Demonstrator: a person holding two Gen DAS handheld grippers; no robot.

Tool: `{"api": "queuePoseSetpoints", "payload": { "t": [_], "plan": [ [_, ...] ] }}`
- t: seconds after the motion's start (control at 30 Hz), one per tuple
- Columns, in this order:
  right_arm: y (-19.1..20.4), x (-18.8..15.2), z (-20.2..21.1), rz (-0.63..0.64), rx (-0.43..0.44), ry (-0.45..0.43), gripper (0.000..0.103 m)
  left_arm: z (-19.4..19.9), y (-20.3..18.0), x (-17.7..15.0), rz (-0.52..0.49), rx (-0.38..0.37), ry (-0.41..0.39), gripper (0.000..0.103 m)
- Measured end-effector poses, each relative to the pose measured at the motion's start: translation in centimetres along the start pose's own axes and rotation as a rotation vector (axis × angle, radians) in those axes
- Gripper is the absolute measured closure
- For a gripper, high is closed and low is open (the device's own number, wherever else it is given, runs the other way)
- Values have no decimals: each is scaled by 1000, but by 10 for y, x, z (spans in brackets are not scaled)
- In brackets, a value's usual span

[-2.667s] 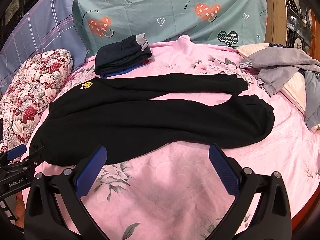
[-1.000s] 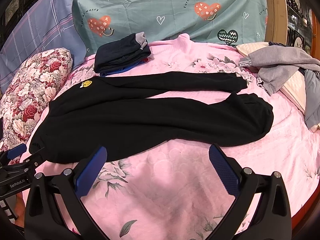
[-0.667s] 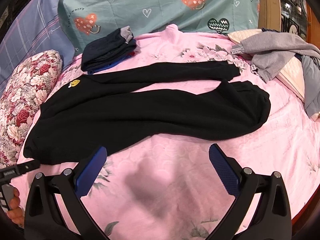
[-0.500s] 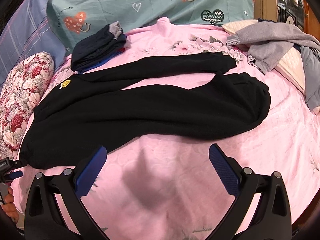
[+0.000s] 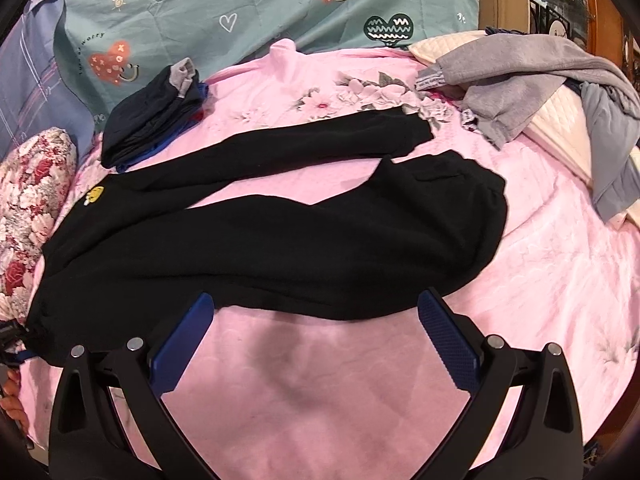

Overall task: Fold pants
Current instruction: 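Lower the left gripper onto the smiley-patch waistband and close on it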

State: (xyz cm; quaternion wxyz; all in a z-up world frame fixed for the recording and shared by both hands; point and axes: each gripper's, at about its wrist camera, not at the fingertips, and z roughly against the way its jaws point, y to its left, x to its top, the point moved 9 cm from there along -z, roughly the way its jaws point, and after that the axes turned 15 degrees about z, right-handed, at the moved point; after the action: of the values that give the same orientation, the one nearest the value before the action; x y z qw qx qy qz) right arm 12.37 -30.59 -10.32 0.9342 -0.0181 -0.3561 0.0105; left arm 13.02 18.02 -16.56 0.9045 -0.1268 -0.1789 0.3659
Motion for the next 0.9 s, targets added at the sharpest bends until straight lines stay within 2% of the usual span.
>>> {"api": "queuePoseSetpoints", "payload": {
  "t": [0.07,0.17,0.23,0.27,0.3,0.4,0.43,0.5,0.53,0.57,0.6,0.63,0.67,0.7,0.73,0.77,0.8,0.9],
  "plan": [
    [-13,0,1,17,-33,17,1,-5,-9,-2,-22,12,3,62],
    [-44,-7,-4,-1,-71,73,1,-9,-16,-3,-55,30,-21,62],
    [-73,-18,-11,-68,-96,117,1,-13,-20,-2,-59,25,-20,53],
    [-82,-21,-15,-95,-96,131,1,-14,-23,-3,-57,2,-11,41],
    [-89,-25,-21,-122,-79,146,1,-14,-27,-3,-58,-11,-3,37],
    [-100,-25,-47,-195,20,162,2,-16,-29,-2,-51,-6,-6,39],
    [-105,-27,-59,-233,28,194,12,-15,-29,-1,-46,-2,-14,45],
    [-109,-22,-70,-260,38,195,18,-13,-24,4,-53,47,-60,84],
    [-111,-16,-75,-252,33,188,26,-12,-22,5,-57,52,-67,85],
    [-115,-12,-80,-252,6,195,29,-12,-21,6,-53,43,-63,86],
    [-120,-6,-83,-258,-7,189,37,-12,-20,7,-47,42,-62,89],
    [-124,-1,-87,-268,-6,184,54,-13,-21,8,-42,43,-68,90],
    [-133,2,-90,-291,-25,179,65,-12,-21,9,-40,44,-71,91],
    [-141,4,-92,-328,-21,173,85,-13,-21,9,-35,46,-71,91],
    [-146,6,-95,-363,12,161,94,-13,-21,10,-22,46,-70,91],
    [-152,8,-93,-412,58,136,95,-12,-19,11,-6,42,-68,91],
    [-157,9,-86,-431,54,113,97,-12,-18,13,19,32,-67,91],
    [-174,21,-37,-408,-11,-18,98,-1,-25,20,13,22,-124,91]
  ]
}}
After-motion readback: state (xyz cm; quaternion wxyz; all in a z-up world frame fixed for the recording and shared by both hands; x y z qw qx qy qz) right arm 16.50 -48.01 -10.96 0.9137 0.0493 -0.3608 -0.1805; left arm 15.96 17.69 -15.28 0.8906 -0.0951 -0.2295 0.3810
